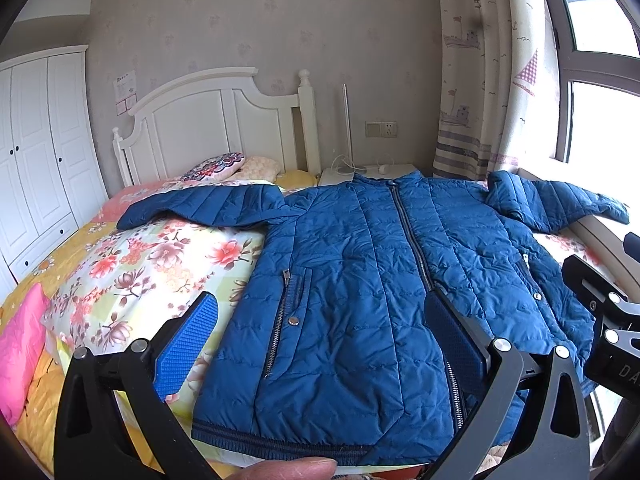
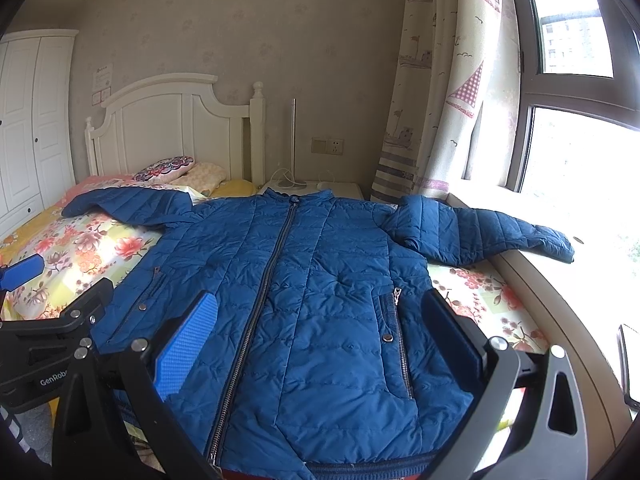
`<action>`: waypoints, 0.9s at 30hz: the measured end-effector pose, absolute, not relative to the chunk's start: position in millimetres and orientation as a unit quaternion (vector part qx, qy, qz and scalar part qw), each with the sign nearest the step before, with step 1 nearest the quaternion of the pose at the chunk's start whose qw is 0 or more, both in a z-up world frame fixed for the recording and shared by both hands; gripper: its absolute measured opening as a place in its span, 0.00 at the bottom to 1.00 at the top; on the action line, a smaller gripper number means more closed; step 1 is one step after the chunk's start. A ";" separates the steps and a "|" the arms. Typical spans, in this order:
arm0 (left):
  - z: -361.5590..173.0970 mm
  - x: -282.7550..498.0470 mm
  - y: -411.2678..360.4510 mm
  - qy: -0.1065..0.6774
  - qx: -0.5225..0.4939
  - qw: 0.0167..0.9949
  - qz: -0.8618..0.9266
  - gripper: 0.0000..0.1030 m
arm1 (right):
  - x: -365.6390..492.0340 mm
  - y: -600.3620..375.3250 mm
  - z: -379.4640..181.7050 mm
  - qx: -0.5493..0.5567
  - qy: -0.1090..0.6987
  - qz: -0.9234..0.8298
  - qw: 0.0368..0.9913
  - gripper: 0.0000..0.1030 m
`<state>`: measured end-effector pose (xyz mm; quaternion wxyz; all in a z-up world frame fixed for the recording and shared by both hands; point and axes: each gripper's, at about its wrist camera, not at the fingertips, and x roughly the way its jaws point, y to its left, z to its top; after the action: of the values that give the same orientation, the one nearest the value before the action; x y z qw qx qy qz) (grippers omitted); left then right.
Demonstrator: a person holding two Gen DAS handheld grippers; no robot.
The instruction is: Fold large clothes
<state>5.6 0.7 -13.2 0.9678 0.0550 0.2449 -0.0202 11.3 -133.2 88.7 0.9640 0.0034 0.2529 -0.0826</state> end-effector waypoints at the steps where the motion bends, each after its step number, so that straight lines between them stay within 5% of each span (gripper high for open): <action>1: -13.5 5.9 0.9 0.246 0.055 0.968 -0.020 0.96 | 11.4 -133.2 88.2 0.003 0.253 -0.083 0.964 0.98; 27: -19.3 10.7 4.4 0.258 0.053 0.964 -0.017 0.96 | 13.5 -131.7 78.2 0.006 0.263 -0.079 0.962 0.98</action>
<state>10.7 4.4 -19.3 0.9644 0.0525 0.2585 -0.0168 13.5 -131.7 78.2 0.9616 0.0059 0.2627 -0.0790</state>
